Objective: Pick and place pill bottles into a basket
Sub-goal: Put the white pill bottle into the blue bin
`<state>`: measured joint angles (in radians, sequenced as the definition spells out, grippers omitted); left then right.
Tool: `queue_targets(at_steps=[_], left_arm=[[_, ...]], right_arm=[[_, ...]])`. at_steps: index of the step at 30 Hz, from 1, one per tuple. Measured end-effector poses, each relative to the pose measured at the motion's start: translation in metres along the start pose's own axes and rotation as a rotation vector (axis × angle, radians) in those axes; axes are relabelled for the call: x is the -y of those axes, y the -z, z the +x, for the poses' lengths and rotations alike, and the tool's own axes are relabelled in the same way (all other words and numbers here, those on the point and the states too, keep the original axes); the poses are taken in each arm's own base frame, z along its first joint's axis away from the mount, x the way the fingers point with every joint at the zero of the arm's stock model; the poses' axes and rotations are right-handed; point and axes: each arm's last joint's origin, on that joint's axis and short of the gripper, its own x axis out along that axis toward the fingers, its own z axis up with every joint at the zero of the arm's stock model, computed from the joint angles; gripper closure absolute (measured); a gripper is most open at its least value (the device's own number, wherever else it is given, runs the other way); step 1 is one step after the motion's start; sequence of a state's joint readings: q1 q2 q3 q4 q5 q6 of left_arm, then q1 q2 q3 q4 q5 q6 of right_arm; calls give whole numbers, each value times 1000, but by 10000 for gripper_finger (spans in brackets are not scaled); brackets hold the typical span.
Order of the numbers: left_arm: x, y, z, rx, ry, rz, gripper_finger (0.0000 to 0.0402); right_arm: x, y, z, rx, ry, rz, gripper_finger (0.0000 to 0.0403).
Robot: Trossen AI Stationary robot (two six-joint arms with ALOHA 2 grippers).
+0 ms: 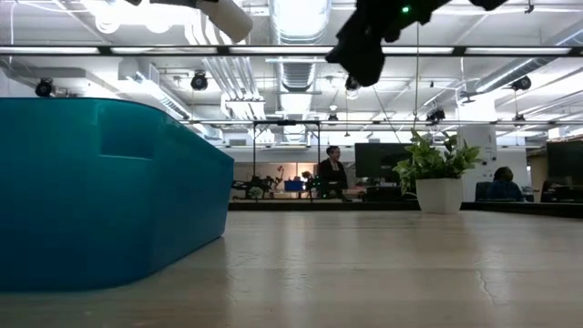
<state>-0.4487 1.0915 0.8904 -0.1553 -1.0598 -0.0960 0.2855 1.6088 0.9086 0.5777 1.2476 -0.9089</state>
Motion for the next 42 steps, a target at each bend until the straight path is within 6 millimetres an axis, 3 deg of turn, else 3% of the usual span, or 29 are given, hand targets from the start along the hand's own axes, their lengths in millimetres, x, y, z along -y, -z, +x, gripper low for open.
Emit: queue_targets(at_steps=[7,13,21,29,34,42], left_arm=[[-10,14,-10,-158,217,-62,259],[-3,17,-10,-229,400,-73,259],[9,26,-12,-389,675,-94,259],[10,30,-18,-581,840,-155,259],[19,33,-14,-705,823,-156,259],[53,44,4,-868,765,-73,259]], right_arm=[[20,17,-10,71,-46,132,175],[31,23,-14,101,-61,181,175],[30,22,-14,116,-72,177,175],[30,22,-14,115,-72,173,177],[30,22,-13,115,-72,171,177],[30,22,-13,113,-71,182,177]])
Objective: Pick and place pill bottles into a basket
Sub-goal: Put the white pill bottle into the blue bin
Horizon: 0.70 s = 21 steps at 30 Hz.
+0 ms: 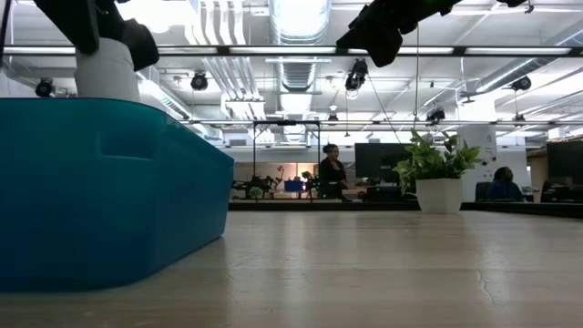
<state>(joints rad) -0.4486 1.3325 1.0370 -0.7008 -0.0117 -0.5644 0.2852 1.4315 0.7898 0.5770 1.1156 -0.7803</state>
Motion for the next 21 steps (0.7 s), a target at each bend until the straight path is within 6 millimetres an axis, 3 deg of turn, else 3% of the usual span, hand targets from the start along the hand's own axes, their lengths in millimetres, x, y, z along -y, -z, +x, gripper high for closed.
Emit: queue_targets(at_steps=[11,21], left_arm=[[23,-2,23,-132,-24,43,259],[20,3,39,-205,-97,0,259]], right_arm=[[0,0,0,-2,0,1,176],[-1,0,0,-3,-1,16,179]])
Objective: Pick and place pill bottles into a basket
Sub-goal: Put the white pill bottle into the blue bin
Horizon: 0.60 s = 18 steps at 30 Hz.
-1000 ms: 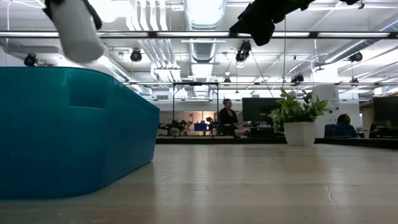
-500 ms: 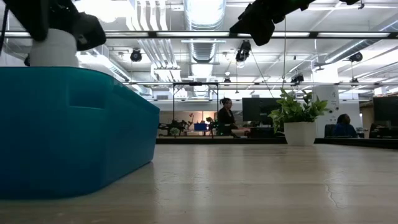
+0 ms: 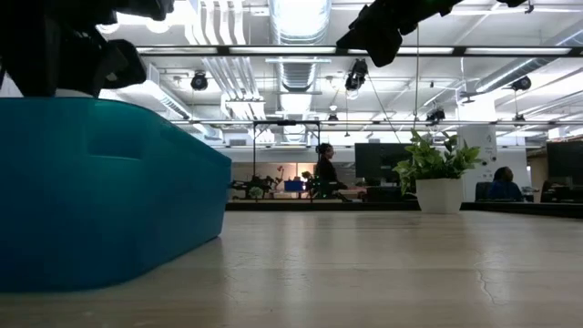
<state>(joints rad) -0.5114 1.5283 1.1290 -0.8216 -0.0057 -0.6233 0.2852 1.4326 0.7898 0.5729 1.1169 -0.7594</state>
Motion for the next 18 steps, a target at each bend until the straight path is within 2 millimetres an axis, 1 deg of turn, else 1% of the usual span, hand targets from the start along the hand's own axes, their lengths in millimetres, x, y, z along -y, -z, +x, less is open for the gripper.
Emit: queue_targets(at_steps=[5,18], left_arm=[[0,-1,6,-15,-12,0,259],[-3,-3,6,18,-59,-6,259]], right_arm=[[0,0,0,0,0,1,179],[0,0,0,0,-1,1,179]])
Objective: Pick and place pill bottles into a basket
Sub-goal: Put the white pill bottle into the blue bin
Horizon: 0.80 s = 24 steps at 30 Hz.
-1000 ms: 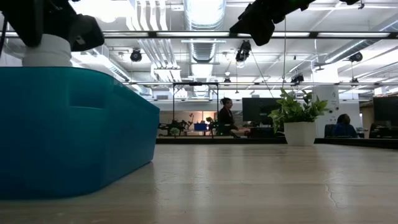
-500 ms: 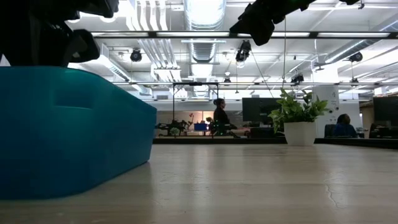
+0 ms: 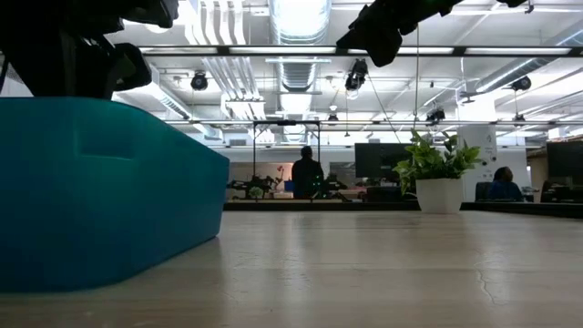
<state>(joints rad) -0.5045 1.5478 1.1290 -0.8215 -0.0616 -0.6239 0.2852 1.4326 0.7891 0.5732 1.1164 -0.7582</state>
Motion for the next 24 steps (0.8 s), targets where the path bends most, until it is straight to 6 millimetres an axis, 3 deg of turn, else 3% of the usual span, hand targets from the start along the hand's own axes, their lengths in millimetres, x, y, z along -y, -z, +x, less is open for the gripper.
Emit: queue_targets(at_steps=[13,19,24], left_arm=[[-2,0,1,-3,-6,-7,258],[-2,0,1,-3,-5,-7,199],[-2,0,1,-3,-5,-8,194]], right_arm=[[0,0,0,0,0,0,179],[0,0,0,1,0,0,179],[0,0,0,1,0,0,179]])
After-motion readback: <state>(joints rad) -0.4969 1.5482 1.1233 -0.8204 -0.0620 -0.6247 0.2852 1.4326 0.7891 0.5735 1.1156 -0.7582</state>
